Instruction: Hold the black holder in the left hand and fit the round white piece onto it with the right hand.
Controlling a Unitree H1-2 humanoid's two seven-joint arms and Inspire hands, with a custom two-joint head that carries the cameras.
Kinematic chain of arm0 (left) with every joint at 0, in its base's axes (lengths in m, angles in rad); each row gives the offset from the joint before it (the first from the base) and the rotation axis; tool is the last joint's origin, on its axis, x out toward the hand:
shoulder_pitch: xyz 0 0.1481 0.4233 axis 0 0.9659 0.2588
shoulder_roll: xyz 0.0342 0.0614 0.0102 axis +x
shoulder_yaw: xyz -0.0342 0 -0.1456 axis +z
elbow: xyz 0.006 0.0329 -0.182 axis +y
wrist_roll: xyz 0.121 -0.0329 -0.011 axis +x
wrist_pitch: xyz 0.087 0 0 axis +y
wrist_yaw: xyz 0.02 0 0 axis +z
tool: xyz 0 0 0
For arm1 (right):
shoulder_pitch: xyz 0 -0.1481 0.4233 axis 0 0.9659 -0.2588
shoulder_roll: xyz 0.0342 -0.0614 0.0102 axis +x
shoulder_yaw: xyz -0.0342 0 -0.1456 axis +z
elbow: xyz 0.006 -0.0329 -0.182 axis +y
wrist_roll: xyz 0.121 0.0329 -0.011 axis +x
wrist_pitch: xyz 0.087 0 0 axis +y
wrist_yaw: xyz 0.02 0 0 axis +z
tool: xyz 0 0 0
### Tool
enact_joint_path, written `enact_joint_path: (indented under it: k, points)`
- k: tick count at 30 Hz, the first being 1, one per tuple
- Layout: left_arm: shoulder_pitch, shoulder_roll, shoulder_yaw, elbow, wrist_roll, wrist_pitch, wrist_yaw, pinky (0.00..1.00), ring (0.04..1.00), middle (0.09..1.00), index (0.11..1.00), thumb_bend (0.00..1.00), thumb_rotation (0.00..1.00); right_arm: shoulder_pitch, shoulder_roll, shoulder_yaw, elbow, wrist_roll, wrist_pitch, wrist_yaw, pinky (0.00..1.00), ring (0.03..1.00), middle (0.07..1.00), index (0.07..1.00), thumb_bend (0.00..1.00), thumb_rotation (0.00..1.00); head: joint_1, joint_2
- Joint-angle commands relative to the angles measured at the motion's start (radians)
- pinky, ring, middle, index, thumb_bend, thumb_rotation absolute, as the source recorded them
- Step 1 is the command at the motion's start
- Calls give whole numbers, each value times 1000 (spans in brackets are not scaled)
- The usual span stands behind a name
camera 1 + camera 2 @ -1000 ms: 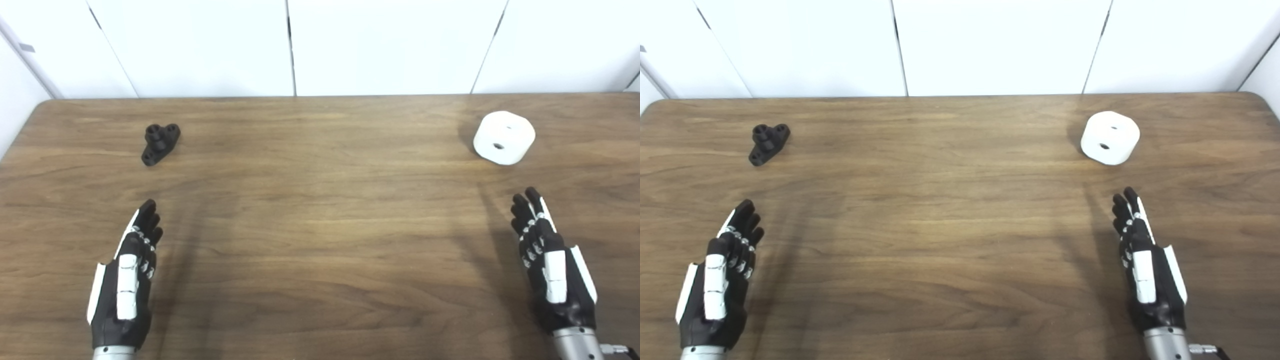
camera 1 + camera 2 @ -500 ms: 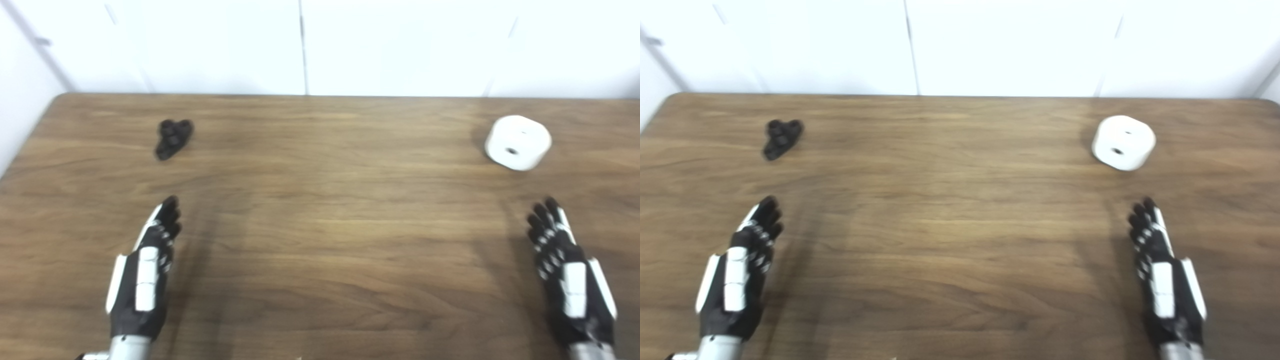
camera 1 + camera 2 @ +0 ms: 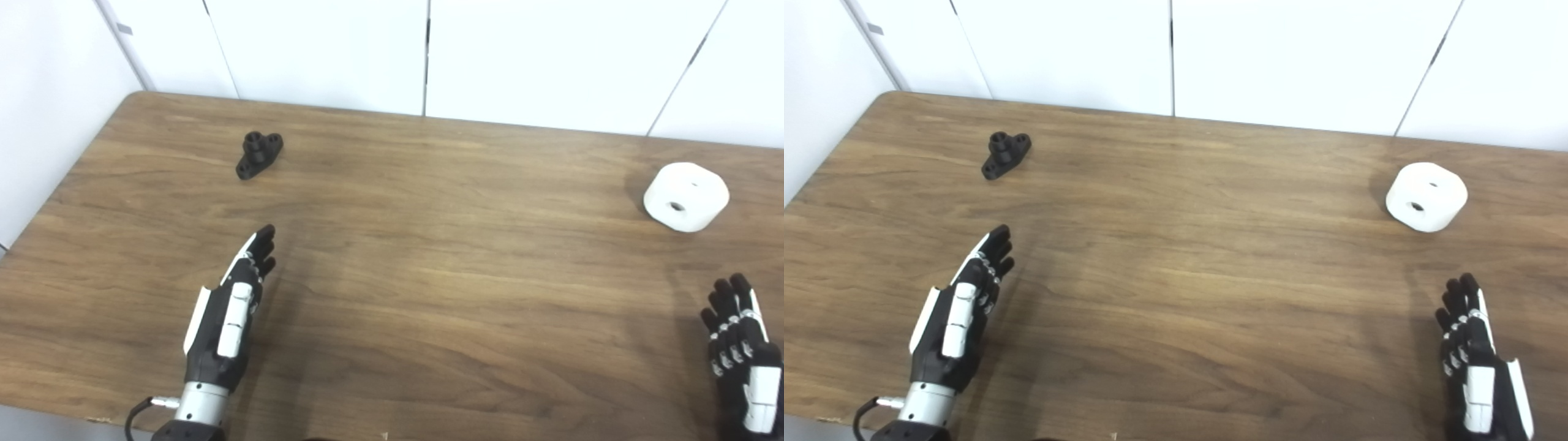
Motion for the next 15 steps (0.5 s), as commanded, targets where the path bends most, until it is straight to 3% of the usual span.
enact_joint_path:
  k: [1, 13, 15]
  points:
    - [13, -46, -8, -11, 10, -49, 18, 975, 990, 975, 925, 522, 888, 1, -20, -13, 15, 9, -35, 10, 1000, 1000, 989, 1000, 679, 1000, 0, 1]
    - [22, -50, -37, 12, 27, -73, 49, 970, 986, 969, 912, 509, 856, -1, -23, -18, 50, 1, -63, 14, 1000, 1000, 995, 1000, 694, 1000, 25, -52]
    - [23, -50, -40, 22, 33, -87, 51, 971, 985, 967, 911, 502, 858, -2, -23, -18, 59, 3, -73, 16, 1000, 1000, 995, 1000, 696, 1000, 31, -77]
